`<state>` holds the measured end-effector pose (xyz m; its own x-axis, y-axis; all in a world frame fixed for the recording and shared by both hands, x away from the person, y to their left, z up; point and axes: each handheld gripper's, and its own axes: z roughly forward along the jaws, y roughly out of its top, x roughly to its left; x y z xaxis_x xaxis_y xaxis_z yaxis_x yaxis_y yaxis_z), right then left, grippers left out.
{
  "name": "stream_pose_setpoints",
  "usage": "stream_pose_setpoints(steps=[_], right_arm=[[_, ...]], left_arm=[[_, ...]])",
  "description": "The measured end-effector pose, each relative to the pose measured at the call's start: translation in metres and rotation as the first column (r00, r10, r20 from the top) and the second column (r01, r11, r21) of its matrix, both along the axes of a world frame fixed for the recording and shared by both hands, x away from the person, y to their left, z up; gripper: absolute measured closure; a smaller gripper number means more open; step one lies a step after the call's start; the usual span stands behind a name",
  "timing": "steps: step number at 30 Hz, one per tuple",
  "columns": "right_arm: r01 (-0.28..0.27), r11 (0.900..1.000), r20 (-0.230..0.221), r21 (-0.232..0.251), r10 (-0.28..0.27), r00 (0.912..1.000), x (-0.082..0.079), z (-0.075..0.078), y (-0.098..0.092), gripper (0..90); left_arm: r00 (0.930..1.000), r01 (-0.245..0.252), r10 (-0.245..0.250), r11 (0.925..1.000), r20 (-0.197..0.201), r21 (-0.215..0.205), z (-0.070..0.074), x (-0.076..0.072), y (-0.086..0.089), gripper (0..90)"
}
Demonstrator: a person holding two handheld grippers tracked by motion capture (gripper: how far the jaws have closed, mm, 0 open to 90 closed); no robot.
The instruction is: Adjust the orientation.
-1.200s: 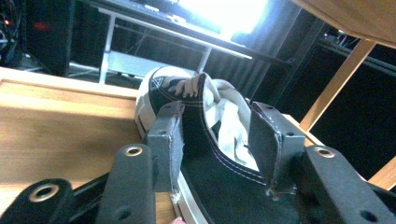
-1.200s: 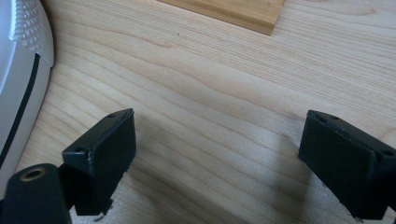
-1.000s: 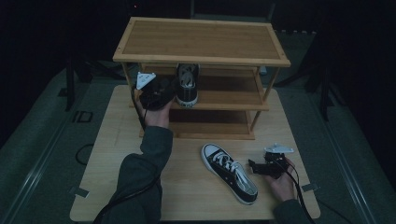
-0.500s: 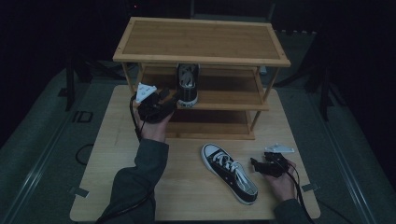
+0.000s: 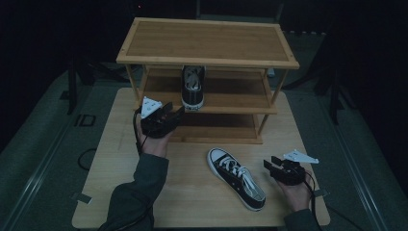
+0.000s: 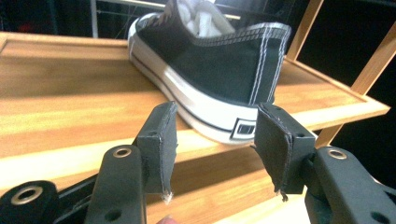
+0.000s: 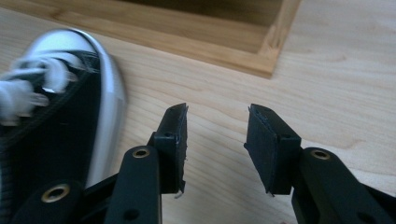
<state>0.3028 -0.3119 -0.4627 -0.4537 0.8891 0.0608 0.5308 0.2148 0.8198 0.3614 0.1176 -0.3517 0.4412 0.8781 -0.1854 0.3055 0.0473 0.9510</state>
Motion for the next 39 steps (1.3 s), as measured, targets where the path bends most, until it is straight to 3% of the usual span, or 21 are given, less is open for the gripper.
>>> stream_pose_setpoints(steps=[7,13,20,26,31,37,39], right_arm=[[-0.091,0.995,0.040,-0.027,0.092,0.9949,-0.018,0.017,0.014,57.9],[-0.154,0.987,0.065,-0.052,0.157,0.9854,-0.029,0.027,0.028,59.7],[-0.219,0.974,0.060,-0.065,0.223,0.9731,-0.037,0.032,0.042,61.2],[-0.265,0.961,0.029,-0.074,0.268,0.9631,-0.039,0.030,0.050,65.0],[-0.292,0.952,-0.023,-0.090,0.291,0.9565,-0.037,0.024,0.056,70.3],[-0.287,0.953,-0.094,-0.098,0.278,0.9558,-0.029,0.015,0.059,76.2],[-0.296,0.951,-0.114,-0.092,0.285,0.9516,-0.025,0.013,0.060,78.0]], left_arm=[[0.9995,0.002,-0.001,0.9994,-0.031,0.034,-0.017,0.001,0.000,49.8],[0.9978,-0.004,0.008,0.9982,-0.066,0.060,-0.036,0.002,0.001,49.7],[0.9937,-0.006,0.015,0.9968,-0.111,0.080,-0.056,0.003,0.003,49.7],[0.9902,-0.006,0.020,0.9943,-0.138,0.107,-0.071,0.002,0.002,49.7],[0.9860,-0.009,0.028,0.9931,-0.165,0.117,-0.084,0.001,0.004,49.6],[0.9804,-0.004,0.028,0.9922,-0.195,0.125,-0.095,0.001,0.005,49.7],[0.9795,0.002,0.026,0.9910,-0.200,0.134,-0.098,0.001,0.005,49.6]])
